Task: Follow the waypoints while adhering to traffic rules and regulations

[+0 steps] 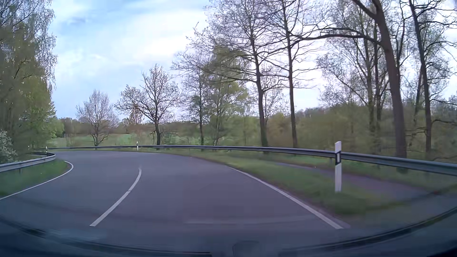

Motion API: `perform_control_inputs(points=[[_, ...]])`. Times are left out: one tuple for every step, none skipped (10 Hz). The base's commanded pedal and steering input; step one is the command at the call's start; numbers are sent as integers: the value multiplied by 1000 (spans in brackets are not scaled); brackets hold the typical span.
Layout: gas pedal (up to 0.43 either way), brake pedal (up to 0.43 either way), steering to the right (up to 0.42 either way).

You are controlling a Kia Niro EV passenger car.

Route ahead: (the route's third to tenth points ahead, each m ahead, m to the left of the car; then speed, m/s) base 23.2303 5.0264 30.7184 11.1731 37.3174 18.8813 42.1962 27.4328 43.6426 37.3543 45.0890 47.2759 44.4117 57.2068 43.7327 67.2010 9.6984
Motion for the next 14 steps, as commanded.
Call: perform_control_inputs(points=[[28,0,-83],[28,0,-89],[28,0,-96],[28,0,-101],[28,0,-104],[28,0,-104],[28,0,-104],[28,0,-104],[28,0,-104],[28,0,-105],[28,0,-108],[28,0,-114],[28,0,-116],[28,0,-118]])
